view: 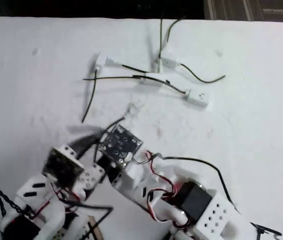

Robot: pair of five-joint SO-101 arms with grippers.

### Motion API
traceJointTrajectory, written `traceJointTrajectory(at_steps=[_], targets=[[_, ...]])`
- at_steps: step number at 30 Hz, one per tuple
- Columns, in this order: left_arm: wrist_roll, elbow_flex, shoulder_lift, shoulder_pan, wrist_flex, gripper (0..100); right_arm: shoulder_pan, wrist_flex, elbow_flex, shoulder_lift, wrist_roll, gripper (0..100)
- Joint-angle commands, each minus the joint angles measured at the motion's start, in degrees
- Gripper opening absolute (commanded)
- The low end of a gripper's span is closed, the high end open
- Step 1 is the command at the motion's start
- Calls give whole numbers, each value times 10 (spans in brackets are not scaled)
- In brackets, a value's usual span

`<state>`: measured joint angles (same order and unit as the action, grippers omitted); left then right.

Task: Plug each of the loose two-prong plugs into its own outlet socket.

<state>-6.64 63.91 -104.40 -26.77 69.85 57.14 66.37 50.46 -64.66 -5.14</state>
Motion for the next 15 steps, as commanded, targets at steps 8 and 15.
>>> traceJointTrajectory(at_steps=[8,15], targets=[[-126,-23,0,-44,49,131,-7,-11,12,-3,-5,17],[-130,-24,0,-31,45,131,-28,-66,49,-3,-5,17]])
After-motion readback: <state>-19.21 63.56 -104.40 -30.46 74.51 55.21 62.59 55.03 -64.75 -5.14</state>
